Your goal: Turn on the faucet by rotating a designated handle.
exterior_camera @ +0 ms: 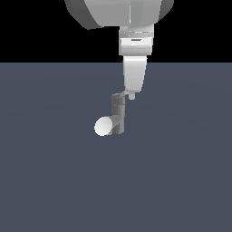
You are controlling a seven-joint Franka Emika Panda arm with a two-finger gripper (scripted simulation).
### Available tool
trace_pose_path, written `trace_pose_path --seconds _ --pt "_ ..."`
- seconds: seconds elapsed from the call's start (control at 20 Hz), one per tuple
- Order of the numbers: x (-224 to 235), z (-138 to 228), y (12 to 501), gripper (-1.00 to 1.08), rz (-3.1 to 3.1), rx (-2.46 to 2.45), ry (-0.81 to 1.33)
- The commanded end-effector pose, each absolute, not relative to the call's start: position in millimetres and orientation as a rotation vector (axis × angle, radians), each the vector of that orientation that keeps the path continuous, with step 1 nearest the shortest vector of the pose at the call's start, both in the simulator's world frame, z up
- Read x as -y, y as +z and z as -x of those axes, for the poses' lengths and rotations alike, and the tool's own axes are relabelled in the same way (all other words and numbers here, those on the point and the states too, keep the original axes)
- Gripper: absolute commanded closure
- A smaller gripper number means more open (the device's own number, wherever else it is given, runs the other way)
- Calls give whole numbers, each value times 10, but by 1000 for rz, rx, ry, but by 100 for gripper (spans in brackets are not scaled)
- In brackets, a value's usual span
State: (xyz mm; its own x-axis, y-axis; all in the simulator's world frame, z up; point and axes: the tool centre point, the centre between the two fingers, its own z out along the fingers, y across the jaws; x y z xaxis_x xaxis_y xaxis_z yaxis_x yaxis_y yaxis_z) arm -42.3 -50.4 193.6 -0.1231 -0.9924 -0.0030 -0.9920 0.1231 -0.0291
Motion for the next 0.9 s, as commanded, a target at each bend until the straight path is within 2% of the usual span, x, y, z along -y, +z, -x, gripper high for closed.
trace_pose_path --seconds 0.0,0.55,0.6,0.65,0.85 --pt "379 435 1907 108 2075 -2334 -22" --pt "-308 490 1818 108 2097 -2339 0" --pt "-308 490 1818 108 2097 -2339 0" --pt "8 418 1919 108 2027 -2376 -23" --pt "-149 322 1899 108 2041 -2368 -18"
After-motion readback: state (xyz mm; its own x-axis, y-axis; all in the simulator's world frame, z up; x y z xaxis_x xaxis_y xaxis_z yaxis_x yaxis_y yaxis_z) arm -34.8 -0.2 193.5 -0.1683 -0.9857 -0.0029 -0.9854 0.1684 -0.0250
